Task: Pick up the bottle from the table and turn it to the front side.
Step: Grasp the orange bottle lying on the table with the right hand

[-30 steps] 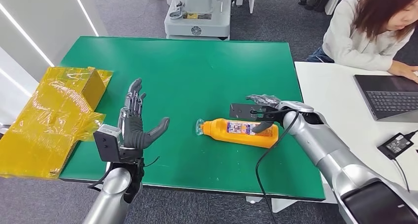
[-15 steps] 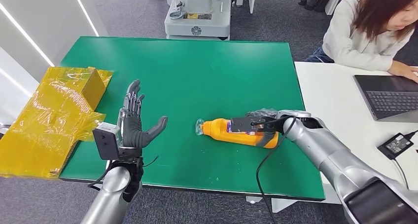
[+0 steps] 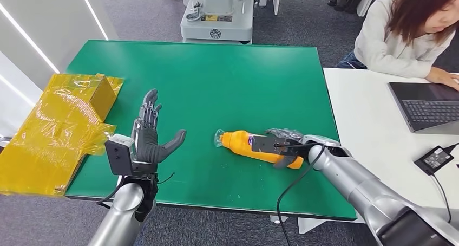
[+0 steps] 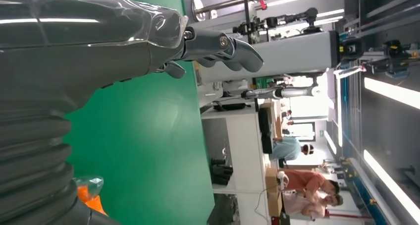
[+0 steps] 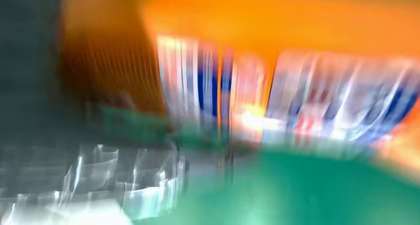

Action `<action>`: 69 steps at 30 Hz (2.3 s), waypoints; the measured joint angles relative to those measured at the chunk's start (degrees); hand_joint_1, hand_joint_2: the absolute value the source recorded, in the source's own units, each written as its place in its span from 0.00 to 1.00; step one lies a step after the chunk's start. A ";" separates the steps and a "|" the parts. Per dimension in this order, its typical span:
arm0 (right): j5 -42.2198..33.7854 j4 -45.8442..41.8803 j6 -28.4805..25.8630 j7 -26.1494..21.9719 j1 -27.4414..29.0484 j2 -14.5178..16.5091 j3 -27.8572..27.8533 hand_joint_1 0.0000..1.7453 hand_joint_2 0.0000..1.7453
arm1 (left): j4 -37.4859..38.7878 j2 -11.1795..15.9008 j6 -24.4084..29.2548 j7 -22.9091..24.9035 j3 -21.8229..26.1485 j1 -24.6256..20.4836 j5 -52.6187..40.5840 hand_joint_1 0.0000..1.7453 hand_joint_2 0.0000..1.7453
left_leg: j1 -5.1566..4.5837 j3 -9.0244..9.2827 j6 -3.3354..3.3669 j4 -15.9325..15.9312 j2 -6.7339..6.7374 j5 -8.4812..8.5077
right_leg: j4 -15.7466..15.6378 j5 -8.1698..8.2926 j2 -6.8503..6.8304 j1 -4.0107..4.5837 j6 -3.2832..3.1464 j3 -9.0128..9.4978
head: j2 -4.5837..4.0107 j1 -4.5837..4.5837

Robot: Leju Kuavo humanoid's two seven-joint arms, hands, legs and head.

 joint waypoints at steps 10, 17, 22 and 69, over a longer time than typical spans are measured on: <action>3.84 -1.35 -5.97 0.34 2.49 -0.87 2.58 0.94 1.00 | 1.14 0.13 0.68 -0.20 -0.49 -0.31 0.42 0.00 1.00 | 0.00 0.36 0.02 -0.02 0.12 -0.02 | -0.02 0.00 0.13 0.01 0.00 0.32 | 0.00 -0.01; 4.91 -1.43 -5.94 0.35 2.64 -0.90 3.35 1.00 1.00 | 1.14 0.22 0.99 -0.20 -0.49 -0.30 0.62 0.00 1.00 | 0.00 0.48 0.02 -0.01 0.12 -0.02 | -0.03 0.01 0.13 0.00 0.00 0.45 | 0.00 -0.01; 3.29 -1.94 -6.76 -0.61 3.04 -0.90 3.41 1.00 1.00 | 1.14 0.22 1.25 -0.20 -0.49 -0.25 0.78 0.00 1.00 | 0.01 0.50 0.02 -0.01 0.12 -0.02 | -0.03 0.01 0.13 0.00 0.00 0.46 | 0.00 -0.01; -6.03 -7.01 -26.23 -18.52 10.91 16.28 -16.54 1.00 1.00 | 14.62 1.51 -29.50 19.63 -3.96 -17.47 26.97 0.00 1.00 | 0.03 -0.10 -0.07 -0.05 -0.11 0.22 | 0.05 0.08 -0.11 0.05 -0.10 -0.04 | 0.00 -0.01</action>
